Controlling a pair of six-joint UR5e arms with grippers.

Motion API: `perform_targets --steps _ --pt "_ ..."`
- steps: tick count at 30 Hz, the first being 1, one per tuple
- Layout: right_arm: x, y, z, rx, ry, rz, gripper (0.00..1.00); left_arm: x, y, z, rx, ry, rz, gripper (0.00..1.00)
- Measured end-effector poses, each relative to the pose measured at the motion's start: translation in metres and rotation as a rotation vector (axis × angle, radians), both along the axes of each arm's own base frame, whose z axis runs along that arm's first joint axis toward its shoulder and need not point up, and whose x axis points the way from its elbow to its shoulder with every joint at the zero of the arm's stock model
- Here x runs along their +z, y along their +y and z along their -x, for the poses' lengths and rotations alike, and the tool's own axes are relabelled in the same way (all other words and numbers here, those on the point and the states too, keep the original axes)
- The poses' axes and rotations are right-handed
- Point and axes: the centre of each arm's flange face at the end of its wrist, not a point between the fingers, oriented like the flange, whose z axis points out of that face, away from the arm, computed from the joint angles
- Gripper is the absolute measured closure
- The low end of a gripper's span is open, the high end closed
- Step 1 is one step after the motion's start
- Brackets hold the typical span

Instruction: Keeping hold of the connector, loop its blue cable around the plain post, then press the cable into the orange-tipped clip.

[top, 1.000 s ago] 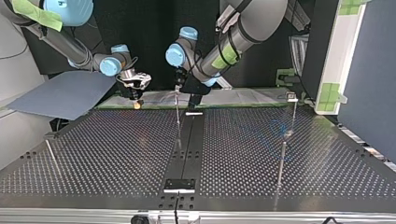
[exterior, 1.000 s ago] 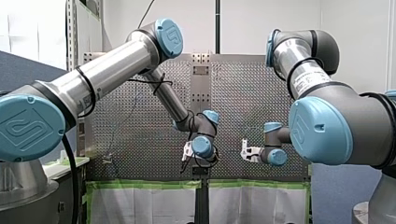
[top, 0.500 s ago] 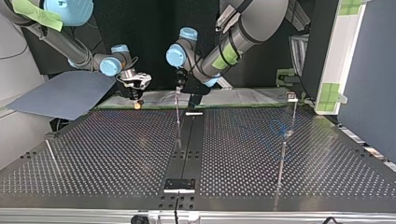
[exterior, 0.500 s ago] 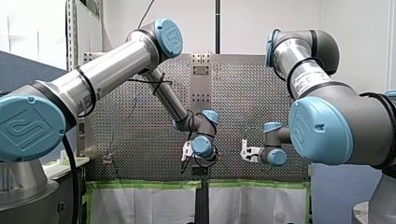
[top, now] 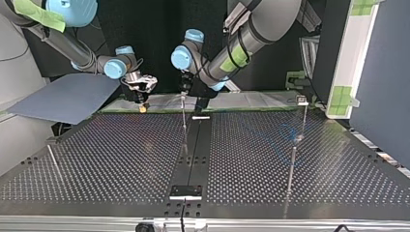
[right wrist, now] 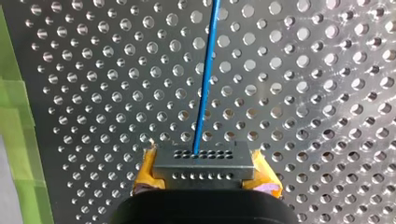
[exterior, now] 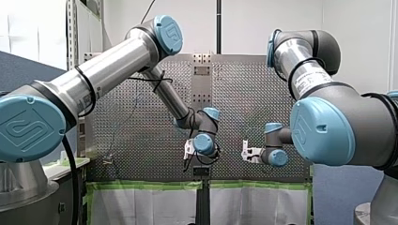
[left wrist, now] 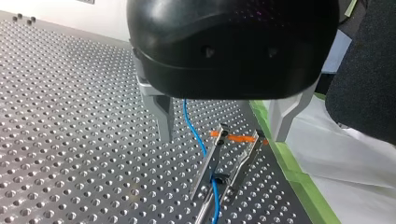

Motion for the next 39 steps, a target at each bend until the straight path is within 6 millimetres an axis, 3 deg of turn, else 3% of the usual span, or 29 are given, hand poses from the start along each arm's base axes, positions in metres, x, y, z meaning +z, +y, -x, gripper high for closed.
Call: perform_targets --steps 39 --pt "0.0 0.002 -0.002 0.004 0.002 -0.006 1.0 -0.005 0.007 0.01 0.015 0.095 0.01 0.0"
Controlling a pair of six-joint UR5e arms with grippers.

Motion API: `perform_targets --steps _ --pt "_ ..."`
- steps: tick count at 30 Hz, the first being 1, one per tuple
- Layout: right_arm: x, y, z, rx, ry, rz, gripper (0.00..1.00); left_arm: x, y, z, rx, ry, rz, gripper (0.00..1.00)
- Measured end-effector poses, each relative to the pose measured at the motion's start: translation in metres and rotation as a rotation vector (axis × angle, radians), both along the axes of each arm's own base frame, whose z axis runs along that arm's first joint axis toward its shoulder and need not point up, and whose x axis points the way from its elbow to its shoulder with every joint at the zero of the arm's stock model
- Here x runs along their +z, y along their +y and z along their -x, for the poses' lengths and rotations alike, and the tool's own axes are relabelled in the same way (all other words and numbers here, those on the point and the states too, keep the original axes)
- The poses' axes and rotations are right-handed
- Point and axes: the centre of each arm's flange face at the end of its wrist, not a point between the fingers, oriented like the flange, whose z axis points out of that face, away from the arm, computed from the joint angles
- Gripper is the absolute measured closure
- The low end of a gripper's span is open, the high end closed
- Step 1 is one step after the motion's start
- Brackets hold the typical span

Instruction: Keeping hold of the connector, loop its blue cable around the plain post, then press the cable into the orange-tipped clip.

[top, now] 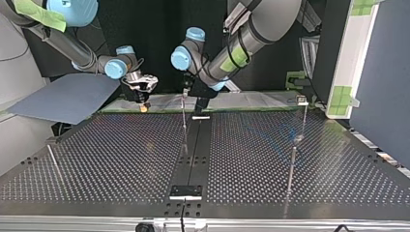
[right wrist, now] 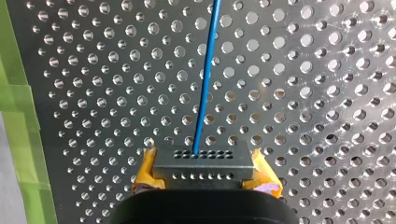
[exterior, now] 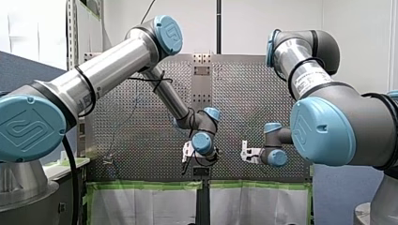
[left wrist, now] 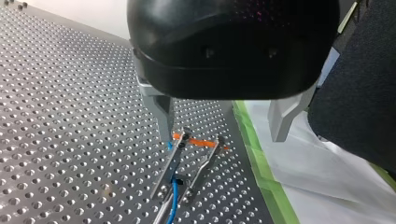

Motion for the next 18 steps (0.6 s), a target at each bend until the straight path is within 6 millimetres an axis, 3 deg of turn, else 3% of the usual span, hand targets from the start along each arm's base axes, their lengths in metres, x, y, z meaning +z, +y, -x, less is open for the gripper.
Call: perform_targets --steps 18 --pt "0.0 0.0 0.0 0.0 0.001 0.002 1.0 0.057 0.022 0.024 0.047 -0.098 0.134 0.0"
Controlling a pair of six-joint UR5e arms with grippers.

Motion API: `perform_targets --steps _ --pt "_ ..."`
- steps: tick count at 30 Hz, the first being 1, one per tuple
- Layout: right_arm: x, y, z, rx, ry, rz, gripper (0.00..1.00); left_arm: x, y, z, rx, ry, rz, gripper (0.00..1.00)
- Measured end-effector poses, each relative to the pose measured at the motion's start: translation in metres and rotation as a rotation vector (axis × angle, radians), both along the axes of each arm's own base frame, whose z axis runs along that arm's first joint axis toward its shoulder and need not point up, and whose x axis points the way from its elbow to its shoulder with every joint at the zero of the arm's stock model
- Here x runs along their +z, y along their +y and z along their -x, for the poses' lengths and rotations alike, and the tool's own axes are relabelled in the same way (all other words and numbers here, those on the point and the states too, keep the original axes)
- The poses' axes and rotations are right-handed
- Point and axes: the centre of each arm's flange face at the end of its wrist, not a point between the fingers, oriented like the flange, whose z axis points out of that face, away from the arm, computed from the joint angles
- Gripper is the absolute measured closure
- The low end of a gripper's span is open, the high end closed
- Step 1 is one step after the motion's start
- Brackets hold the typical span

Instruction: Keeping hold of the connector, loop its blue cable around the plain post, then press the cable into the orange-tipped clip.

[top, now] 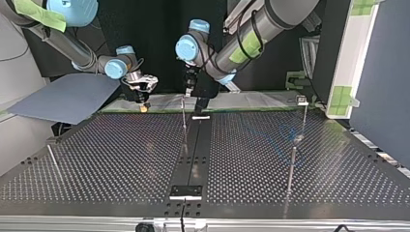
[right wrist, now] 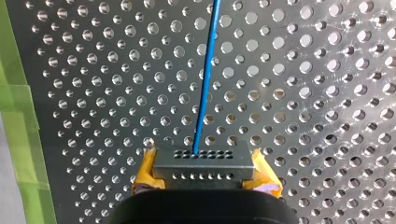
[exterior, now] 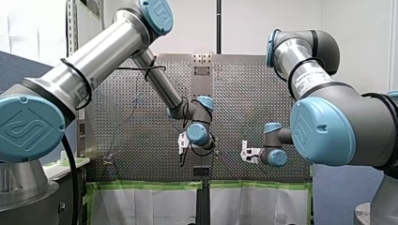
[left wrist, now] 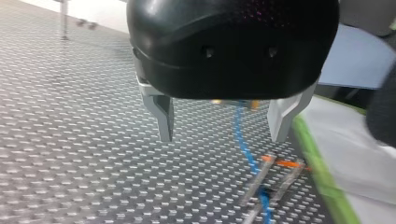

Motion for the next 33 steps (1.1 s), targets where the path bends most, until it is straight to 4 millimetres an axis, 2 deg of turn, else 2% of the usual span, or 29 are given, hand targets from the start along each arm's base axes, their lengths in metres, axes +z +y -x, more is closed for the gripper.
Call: perform_targets --steps 13,27,30,33 --pt "0.0 -0.001 0.002 -0.003 0.002 0.0 1.0 0.046 0.03 0.015 0.08 -0.098 0.135 0.0" --pt "-0.001 -0.002 0.006 -0.015 0.006 -0.01 1.0 0.076 0.062 0.051 0.084 -0.102 0.154 0.0" --pt "0.003 -0.005 0.013 -0.041 0.019 -0.013 1.0 0.081 0.069 0.06 0.084 -0.101 0.153 0.0" --pt "0.015 -0.01 0.02 -0.072 0.044 -0.005 1.0 0.086 0.077 0.07 0.086 -0.097 0.148 0.0"
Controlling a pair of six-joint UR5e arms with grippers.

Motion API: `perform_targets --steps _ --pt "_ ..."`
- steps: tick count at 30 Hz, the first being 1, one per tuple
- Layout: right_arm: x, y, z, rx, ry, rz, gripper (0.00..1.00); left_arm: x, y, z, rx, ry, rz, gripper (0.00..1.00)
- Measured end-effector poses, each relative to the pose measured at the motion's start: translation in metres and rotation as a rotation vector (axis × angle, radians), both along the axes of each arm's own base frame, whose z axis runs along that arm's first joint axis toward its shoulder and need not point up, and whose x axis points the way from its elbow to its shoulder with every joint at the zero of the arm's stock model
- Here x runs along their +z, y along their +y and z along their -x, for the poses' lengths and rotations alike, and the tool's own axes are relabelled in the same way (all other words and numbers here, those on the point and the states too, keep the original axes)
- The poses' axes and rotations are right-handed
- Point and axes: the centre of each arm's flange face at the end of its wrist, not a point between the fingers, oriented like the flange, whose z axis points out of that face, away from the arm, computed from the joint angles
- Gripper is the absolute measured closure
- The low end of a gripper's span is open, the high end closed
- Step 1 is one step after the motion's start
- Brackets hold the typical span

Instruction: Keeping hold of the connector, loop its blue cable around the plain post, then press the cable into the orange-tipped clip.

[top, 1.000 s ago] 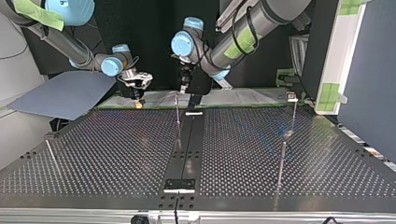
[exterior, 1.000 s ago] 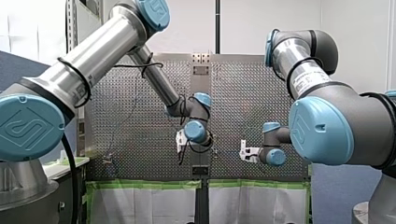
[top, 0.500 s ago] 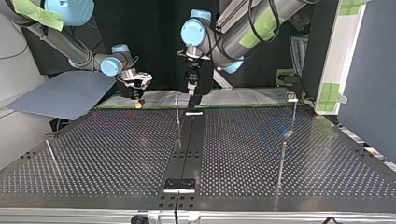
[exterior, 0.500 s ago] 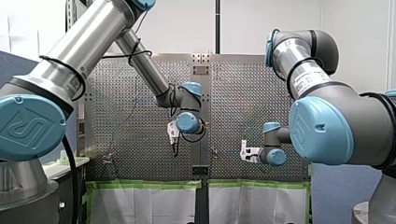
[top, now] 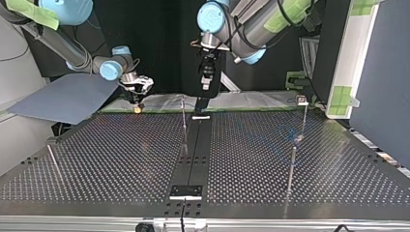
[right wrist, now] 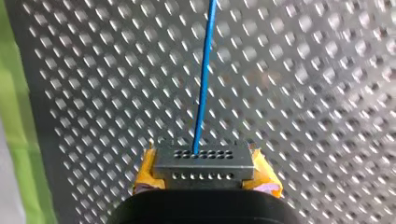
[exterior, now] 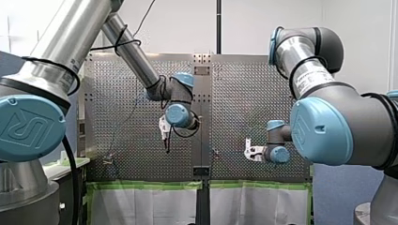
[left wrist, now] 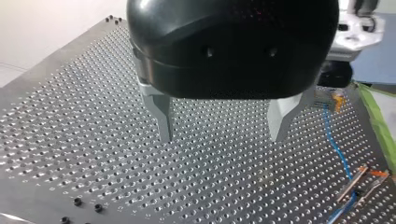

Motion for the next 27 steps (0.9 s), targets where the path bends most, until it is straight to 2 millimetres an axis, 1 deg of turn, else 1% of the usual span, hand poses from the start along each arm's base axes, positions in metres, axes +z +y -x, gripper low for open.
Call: perform_targets --steps 7,9,13,15,19,27 --pt "0.031 0.001 0.01 -0.059 0.044 -0.003 1.0 0.011 0.017 0.02 0.002 -0.001 0.002 0.0" --pt "0.039 0.001 0.01 -0.065 0.038 -0.008 1.0 0.014 0.022 0.025 0.003 -0.009 0.015 0.0" --pt "0.063 -0.001 0.01 -0.072 0.013 0.002 1.0 0.021 0.031 0.035 0.007 -0.025 0.042 0.0" --pt "0.07 0.0 0.01 -0.072 0.001 0.008 1.0 0.024 0.037 0.042 0.008 -0.025 0.045 0.0" --pt "0.075 0.001 0.009 -0.071 -0.027 0.01 1.0 0.028 0.047 0.054 0.01 -0.024 0.052 0.0" --pt "0.076 0.002 0.009 -0.072 -0.034 0.008 1.0 0.033 0.068 0.08 0.01 -0.023 0.055 0.0"
